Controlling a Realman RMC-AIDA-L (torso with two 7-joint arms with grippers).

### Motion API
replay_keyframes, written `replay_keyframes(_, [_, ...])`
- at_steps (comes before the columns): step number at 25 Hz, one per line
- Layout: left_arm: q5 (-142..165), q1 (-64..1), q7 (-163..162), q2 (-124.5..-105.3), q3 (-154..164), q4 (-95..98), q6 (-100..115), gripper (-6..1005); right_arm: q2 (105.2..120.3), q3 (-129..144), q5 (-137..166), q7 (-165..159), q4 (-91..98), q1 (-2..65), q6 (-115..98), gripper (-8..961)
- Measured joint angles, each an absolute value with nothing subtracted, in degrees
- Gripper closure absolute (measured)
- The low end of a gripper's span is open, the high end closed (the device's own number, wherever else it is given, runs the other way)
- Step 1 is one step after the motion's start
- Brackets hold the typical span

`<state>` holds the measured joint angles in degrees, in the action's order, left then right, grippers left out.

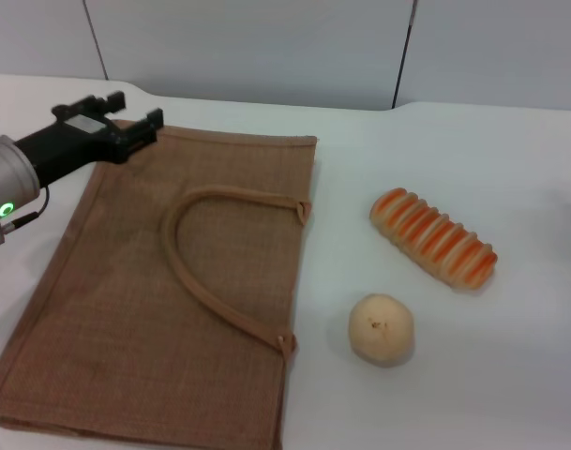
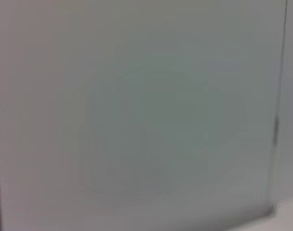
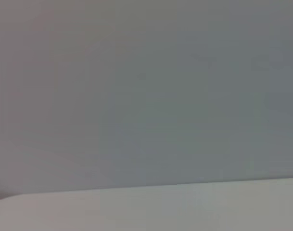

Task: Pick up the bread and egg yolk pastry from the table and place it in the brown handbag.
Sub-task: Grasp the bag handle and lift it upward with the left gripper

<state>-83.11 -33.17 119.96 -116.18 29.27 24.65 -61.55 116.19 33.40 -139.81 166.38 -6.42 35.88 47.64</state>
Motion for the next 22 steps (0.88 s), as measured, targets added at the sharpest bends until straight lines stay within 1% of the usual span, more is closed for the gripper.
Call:
replay_keyframes(8, [-59.3, -36.9, 93.6, -116.04, 29.3, 34.1, -64.1, 347, 116.19, 33.4, -139.6, 166.4, -6.4, 36.3, 46.0, 165])
replay_keyframes(11, [-54.5, -37.6, 89.5, -116.02, 29.3, 36.5, -66.5, 354, 116.19, 33.4, -139.5, 166.4, -6.4, 36.3, 46.0, 165])
replay_keyframes(17, [-46.1, -40.1, 83.6, -115.02, 29.3, 38.0, -68.6, 368, 116.19, 33.4, -139.5, 166.4, -6.4, 36.4, 45.9, 165])
replay_keyframes(22, [-37.8, -42.1, 78.1, -114.99, 29.3, 40.2, -68.9, 379, 116.19, 33.4, -139.5, 166.4, -6.4, 36.8, 45.5, 165])
